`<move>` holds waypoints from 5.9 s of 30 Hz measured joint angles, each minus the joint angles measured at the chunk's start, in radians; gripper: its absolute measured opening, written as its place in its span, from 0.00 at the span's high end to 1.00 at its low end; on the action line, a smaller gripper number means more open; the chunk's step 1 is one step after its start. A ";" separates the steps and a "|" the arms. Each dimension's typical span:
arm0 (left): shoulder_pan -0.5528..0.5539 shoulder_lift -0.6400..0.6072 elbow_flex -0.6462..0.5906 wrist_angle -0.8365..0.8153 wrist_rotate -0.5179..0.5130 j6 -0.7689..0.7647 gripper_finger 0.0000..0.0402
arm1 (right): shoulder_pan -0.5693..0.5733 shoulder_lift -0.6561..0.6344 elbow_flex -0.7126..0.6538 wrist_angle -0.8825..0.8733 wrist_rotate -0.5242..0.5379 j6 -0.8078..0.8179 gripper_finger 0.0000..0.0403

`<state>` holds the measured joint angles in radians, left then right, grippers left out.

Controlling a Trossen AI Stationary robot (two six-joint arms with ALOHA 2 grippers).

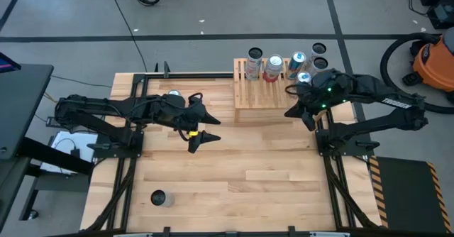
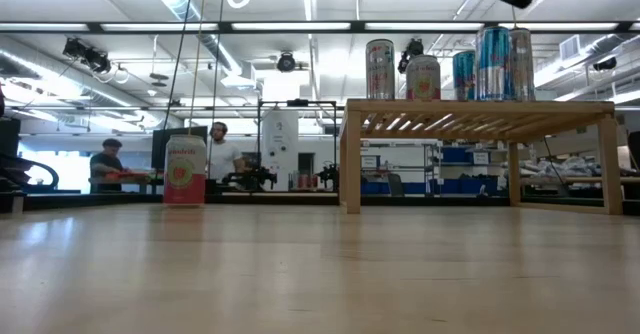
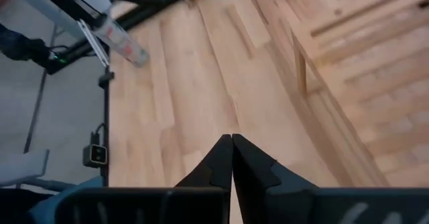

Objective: Place canned beverage on shelf
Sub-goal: Put the pink-white soda can on the shelf aligned with the other pink-white soda can

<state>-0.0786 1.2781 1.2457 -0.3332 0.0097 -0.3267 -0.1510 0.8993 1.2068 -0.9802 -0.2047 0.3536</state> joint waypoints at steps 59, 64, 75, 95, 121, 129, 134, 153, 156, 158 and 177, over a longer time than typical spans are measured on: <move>0.015 0.000 0.000 0.063 -0.001 0.260 0.25 | 0.001 0.006 0.064 0.029 0.161 -0.224 0.60; 0.015 0.000 0.000 0.058 -0.001 0.261 0.25 | 0.001 0.006 0.064 0.029 0.162 -0.226 0.60; 0.023 0.000 0.000 0.107 -0.004 0.261 0.25 | 0.001 0.031 0.063 0.029 0.163 -0.226 0.60; 0.085 0.000 0.000 0.149 -0.004 0.234 0.14 | 0.001 0.097 0.063 0.028 0.162 -0.278 0.60; 0.138 0.011 0.000 0.179 -0.008 0.138 0.03 | 0.001 0.096 0.063 0.028 0.159 -0.248 0.60; 0.158 0.011 0.000 0.123 -0.008 0.051 0.03 | 0.001 0.096 0.063 0.028 0.159 -0.248 0.60; 0.197 0.011 0.000 0.003 -0.008 0.022 0.03 | 0.001 0.096 0.063 0.031 0.159 -0.248 0.60; 0.315 0.020 0.001 -0.590 -0.310 0.051 0.03 | 0.001 0.097 0.063 0.036 0.159 -0.161 0.60; 0.350 0.020 0.001 -0.646 -0.326 0.083 0.03 | 0.001 0.097 0.063 0.036 0.159 -0.160 0.60; 0.377 0.020 0.001 -0.667 -0.330 0.089 0.03 | 0.001 0.097 0.063 0.036 0.159 -0.142 0.60; 0.671 0.031 -0.084 -0.697 -0.257 0.110 0.03 | 0.001 0.097 0.063 0.036 0.161 -0.118 0.60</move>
<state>0.5927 1.3090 1.1620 -1.0297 -0.2469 -0.2167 -0.1500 0.9958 1.2697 -0.9447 -0.0433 0.2354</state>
